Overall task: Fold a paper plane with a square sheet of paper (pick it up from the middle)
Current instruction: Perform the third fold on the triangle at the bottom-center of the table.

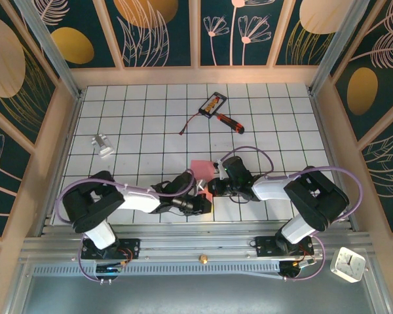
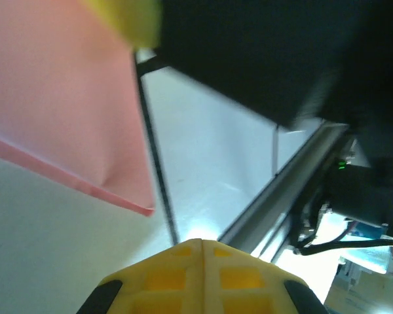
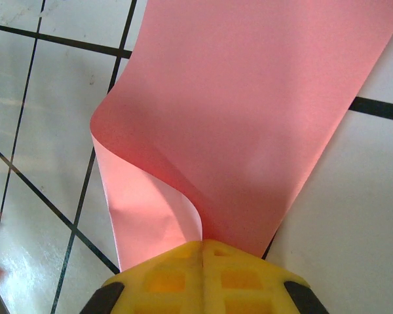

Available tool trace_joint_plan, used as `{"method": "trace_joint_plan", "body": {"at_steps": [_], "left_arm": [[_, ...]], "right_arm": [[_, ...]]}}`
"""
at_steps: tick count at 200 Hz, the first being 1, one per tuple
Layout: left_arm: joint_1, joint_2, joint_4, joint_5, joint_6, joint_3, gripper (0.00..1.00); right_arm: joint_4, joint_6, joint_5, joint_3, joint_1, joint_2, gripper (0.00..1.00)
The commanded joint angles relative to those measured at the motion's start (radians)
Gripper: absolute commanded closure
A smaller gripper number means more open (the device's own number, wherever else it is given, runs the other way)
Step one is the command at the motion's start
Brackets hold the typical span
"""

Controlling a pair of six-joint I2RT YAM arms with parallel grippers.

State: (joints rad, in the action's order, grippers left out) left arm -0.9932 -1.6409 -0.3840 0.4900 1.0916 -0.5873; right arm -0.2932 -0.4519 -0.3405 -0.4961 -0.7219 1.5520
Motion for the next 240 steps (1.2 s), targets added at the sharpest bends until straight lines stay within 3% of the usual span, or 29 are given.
{"method": "trace_joint_plan", "body": {"at_steps": [1, 27, 61, 150, 240], "left_arm": [[0.076, 0.094, 0.037, -0.021, -0.014, 0.016, 1.00], [0.191, 0.150, 0.048, -0.053, -0.018, 0.040, 1.00], [0.251, 0.058, 0.096, -0.062, -0.070, -0.039, 1.00], [0.255, -0.142, 0.173, -0.029, -0.176, -0.177, 1.00], [0.274, -0.085, 0.195, -0.081, -0.188, -0.077, 1.00]], "right_arm": [[0.121, -0.003, 0.032, 0.045, -0.017, 0.023, 1.00], [0.117, -0.001, 0.031, 0.047, -0.017, 0.023, 1.00], [0.117, 0.001, 0.029, 0.040, -0.019, 0.029, 1.00], [0.124, 0.001, 0.033, 0.036, -0.021, 0.026, 1.00], [0.132, 0.005, 0.037, 0.045, -0.020, 0.028, 1.00]]}}
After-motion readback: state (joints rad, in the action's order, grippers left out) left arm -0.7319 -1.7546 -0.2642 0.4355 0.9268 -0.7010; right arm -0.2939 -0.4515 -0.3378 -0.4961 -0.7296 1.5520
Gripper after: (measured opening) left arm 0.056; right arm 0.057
